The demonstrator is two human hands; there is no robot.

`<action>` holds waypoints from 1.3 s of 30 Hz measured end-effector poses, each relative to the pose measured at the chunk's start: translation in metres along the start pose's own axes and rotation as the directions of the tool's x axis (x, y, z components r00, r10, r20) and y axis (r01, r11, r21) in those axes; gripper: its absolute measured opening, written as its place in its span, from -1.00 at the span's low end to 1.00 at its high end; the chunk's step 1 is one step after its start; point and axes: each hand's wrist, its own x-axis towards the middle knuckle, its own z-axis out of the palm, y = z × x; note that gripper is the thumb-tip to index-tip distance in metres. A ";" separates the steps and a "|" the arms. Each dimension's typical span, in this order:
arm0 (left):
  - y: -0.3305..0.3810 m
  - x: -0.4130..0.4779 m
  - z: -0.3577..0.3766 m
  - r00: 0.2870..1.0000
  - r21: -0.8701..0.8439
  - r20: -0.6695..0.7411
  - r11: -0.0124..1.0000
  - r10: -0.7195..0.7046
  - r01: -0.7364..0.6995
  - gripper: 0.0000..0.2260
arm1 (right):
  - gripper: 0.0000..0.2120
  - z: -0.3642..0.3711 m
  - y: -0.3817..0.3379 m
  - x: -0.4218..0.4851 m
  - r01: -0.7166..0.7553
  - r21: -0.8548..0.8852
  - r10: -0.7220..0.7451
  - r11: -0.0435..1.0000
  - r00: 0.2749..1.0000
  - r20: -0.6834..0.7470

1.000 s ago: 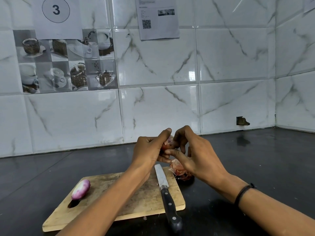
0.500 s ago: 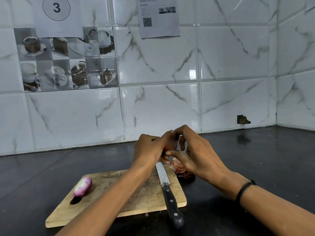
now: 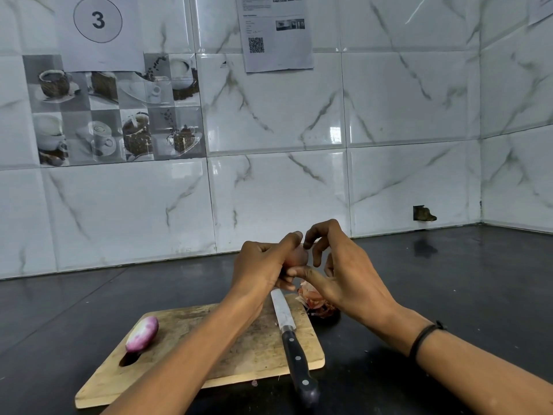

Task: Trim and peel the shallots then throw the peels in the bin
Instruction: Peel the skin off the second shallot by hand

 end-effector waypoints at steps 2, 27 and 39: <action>0.000 0.001 0.000 1.000 0.002 -0.001 1.000 0.002 -0.002 -0.63 | -0.55 0.000 -0.001 0.000 0.005 -0.003 -0.005 1.000 1.000 0.008; -0.016 0.018 -0.008 0.969 -0.122 0.052 0.962 -0.241 0.246 -0.72 | -0.66 0.001 -0.001 0.001 0.117 -0.300 -0.075 0.947 0.986 0.148; -0.018 0.025 -0.010 0.959 -0.275 0.147 0.922 -0.242 0.274 -0.61 | -0.82 -0.003 0.012 0.001 -0.075 -0.273 0.127 0.959 0.976 0.177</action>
